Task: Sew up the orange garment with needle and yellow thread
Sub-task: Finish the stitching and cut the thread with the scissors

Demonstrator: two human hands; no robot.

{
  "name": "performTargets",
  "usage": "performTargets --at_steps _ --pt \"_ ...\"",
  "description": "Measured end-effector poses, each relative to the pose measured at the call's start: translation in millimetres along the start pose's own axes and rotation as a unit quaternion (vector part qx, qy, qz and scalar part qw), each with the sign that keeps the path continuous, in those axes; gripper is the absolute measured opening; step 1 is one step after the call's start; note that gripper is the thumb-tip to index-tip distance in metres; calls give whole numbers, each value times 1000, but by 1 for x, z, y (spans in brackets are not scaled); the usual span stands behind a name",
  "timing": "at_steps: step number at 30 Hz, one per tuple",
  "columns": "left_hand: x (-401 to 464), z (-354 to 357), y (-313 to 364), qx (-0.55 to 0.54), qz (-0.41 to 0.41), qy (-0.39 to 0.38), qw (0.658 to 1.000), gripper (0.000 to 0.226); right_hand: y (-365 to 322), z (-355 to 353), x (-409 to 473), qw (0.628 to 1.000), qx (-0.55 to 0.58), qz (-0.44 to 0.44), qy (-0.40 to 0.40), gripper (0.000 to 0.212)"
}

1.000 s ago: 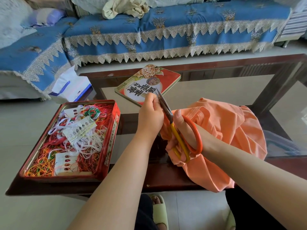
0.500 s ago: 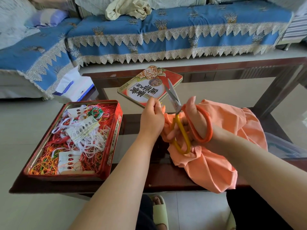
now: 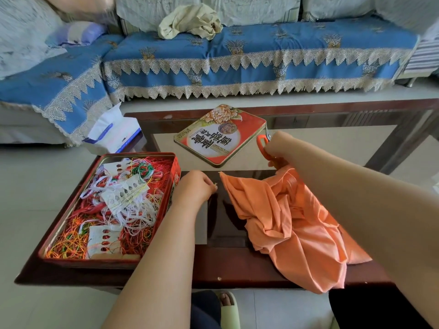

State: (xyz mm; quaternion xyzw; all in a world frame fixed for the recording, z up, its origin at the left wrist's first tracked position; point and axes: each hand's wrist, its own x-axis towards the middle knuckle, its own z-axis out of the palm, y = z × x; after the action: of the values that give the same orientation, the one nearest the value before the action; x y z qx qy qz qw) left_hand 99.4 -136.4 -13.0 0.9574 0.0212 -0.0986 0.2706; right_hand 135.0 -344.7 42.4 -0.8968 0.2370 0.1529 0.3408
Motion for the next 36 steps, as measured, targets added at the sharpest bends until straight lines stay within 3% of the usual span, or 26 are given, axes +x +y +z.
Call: performTargets --at_steps 5,8,11,13,17,19,21,23,25,27,30,33,36 --pt "8 -7 2 5 -9 -68 998 13 -4 9 7 978 -184 -10 95 42" --pt "20 -12 6 -42 -31 -43 998 36 -8 13 7 950 -306 -28 64 41" --pt "36 -18 12 -199 -80 2 977 44 -17 11 10 923 -381 -48 29 32" --pt "47 -18 18 -272 -100 17 957 38 -23 5 10 943 -326 -56 26 13" --pt "66 -4 28 -279 -89 28 956 48 -39 -6 26 933 -332 -89 104 24" --pt "74 5 31 -270 -95 39 957 53 -41 -2 57 950 -260 -99 143 32" --pt "76 12 34 -238 -121 59 962 55 -44 0 80 966 -176 -127 140 54" --pt "81 17 35 -222 -122 79 964 60 -47 6 102 976 -133 -114 127 84" --pt "87 24 35 -240 -117 99 959 61 -46 16 120 983 -120 -87 111 102" --pt "89 25 34 -323 -127 106 932 62 -43 24 126 985 -129 -68 95 108" --pt "87 19 34 -487 -143 129 852 55 -38 26 125 982 -138 -73 110 112" --pt "85 15 25 -572 -196 137 785 58 -31 23 126 987 -91 -81 101 114" --pt "79 9 25 -624 -179 108 753 31 -25 19 116 993 1 -104 60 100"
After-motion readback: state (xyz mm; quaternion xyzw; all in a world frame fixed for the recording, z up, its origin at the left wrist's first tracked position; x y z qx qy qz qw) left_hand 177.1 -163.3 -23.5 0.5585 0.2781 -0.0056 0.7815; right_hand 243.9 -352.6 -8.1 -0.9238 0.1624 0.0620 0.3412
